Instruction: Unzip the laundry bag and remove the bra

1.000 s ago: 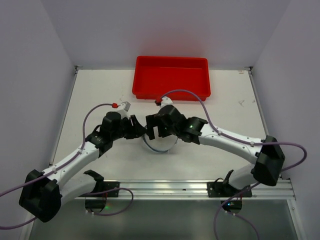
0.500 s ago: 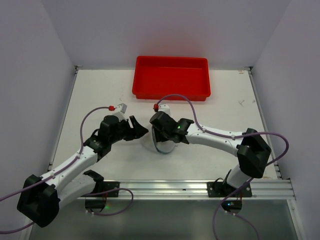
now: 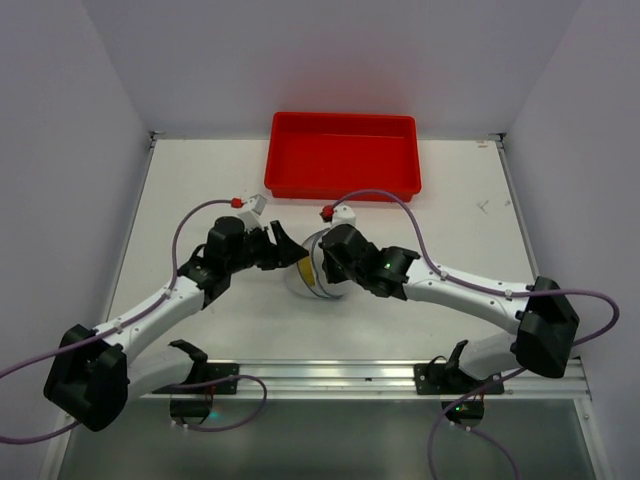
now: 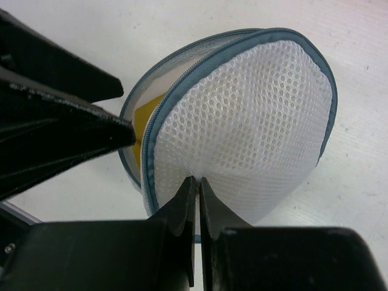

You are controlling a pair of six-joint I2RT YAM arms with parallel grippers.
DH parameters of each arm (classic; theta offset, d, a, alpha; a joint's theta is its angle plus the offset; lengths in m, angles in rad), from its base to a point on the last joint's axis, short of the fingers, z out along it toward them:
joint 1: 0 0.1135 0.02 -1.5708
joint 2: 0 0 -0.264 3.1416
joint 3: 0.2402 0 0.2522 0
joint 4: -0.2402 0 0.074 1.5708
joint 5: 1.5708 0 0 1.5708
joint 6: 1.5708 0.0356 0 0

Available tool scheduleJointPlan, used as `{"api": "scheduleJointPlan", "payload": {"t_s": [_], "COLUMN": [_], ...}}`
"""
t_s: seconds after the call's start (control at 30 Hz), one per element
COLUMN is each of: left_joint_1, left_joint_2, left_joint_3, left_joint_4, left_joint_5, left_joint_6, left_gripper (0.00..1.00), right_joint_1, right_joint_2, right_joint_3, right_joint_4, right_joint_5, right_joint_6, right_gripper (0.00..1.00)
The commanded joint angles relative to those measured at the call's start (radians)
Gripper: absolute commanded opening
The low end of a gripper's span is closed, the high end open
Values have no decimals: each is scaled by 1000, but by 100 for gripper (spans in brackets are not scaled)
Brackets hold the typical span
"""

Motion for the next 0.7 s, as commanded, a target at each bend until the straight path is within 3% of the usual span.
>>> {"api": "scheduleJointPlan", "payload": {"t_s": [0.0, 0.13, 0.43, 0.6, 0.67], "left_joint_1": [-9, -9, -12, -37, -40], "left_joint_2": [31, 65, 163, 215, 220], "left_joint_3": [67, 87, 101, 122, 127], "left_joint_4": [75, 72, 65, 69, 62], "left_joint_5": [38, 9, -1, -4, -22], "left_joint_6": [21, 31, 45, 59, 65], "left_gripper": [67, 66, 44, 18, 0], "right_joint_1": [3, -2, -34, -54, -60], "right_joint_2": [-65, -128, -283, -340, -379], "right_joint_3": [-39, -83, -215, -289, -315], "right_joint_4": [86, 109, 198, 229, 229], "right_joint_5": [16, 54, 30, 14, 34], "right_joint_6": [-22, -19, 18, 46, 82], "right_gripper": [0, 0, 0, 0, 0]}}
